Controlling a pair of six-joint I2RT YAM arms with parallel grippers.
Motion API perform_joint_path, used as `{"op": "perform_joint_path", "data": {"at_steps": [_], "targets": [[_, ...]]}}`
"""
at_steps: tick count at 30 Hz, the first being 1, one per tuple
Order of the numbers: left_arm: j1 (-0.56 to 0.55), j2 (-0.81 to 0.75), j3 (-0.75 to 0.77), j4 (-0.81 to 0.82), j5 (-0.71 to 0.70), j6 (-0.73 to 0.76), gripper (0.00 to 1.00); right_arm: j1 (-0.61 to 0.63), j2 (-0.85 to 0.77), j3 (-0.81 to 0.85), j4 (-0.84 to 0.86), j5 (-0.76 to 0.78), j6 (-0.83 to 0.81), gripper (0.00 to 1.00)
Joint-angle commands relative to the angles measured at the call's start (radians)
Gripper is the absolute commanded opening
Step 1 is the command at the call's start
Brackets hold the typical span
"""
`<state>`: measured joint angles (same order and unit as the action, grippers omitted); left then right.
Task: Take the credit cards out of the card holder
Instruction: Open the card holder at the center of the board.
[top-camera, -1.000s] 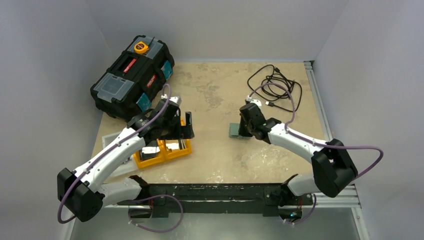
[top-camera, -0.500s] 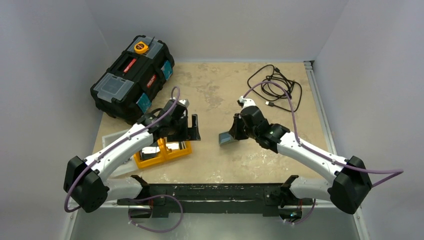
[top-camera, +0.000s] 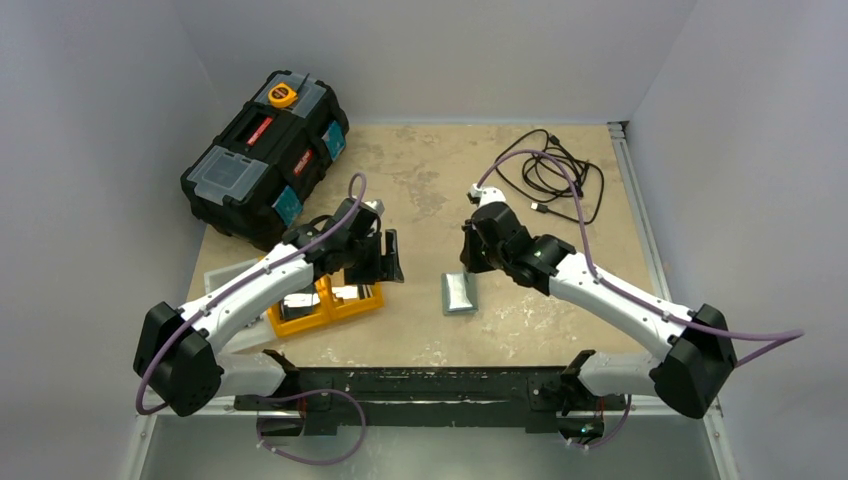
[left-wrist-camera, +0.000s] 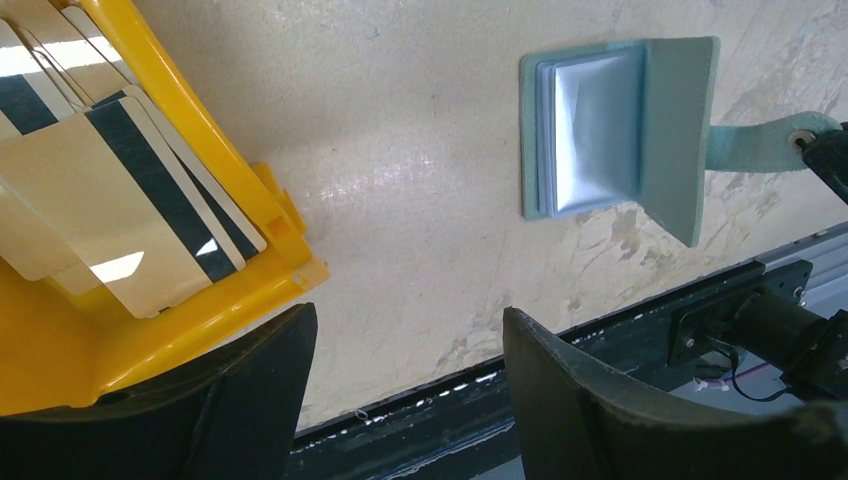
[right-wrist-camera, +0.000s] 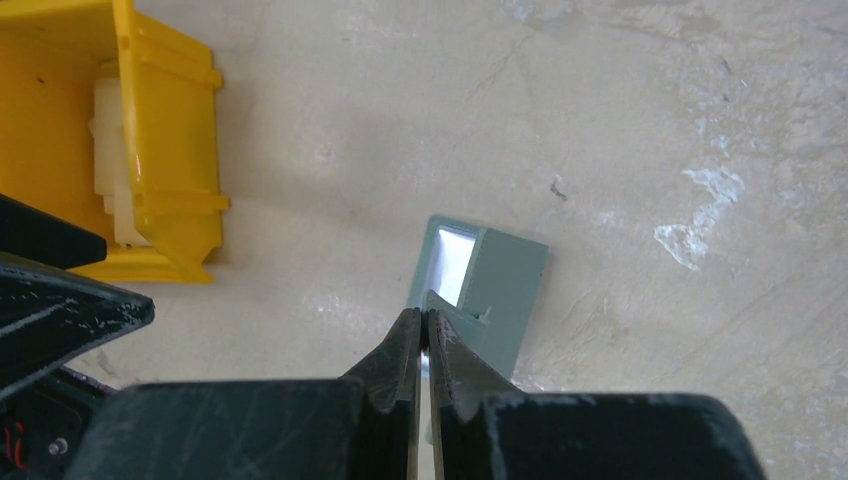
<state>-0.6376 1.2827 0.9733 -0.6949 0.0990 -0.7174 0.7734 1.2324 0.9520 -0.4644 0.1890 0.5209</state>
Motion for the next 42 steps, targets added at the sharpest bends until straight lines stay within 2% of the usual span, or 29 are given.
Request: {"op": "perform_joint_path", "data": {"at_steps": [1,4,8,11,15,20,24,30,42], "targets": [[-0.005,-0.013,-0.002,0.039,0.011,-0.030,0.67,0.020,0.039,0.069,0.033,-0.035,-0.020,0.00],[-0.006,-0.015,-0.012,0.046,0.010,-0.040,0.67,0.027,0.044,0.069,0.036,-0.058,0.000,0.00],[-0.008,-0.006,-0.013,0.052,0.019,-0.042,0.66,0.013,0.028,0.024,-0.019,0.033,0.068,0.00],[-0.011,0.003,-0.006,0.054,0.023,-0.036,0.66,-0.065,0.017,-0.045,-0.066,0.053,0.110,0.00],[-0.025,0.019,0.002,0.057,0.025,-0.037,0.66,-0.188,-0.021,-0.181,-0.046,0.076,0.127,0.00],[-0.065,0.071,0.037,0.066,0.031,-0.049,0.66,-0.236,-0.006,-0.252,-0.023,0.061,0.195,0.00],[-0.109,0.138,0.090,0.079,0.031,-0.061,0.64,-0.244,0.099,-0.269,0.020,0.054,0.226,0.00],[-0.128,0.253,0.158,0.116,0.027,-0.092,0.50,-0.247,0.245,-0.257,0.086,0.098,0.237,0.00],[-0.139,0.413,0.224,0.216,0.106,-0.086,0.49,-0.247,0.346,-0.188,0.111,0.119,0.200,0.00]]}}
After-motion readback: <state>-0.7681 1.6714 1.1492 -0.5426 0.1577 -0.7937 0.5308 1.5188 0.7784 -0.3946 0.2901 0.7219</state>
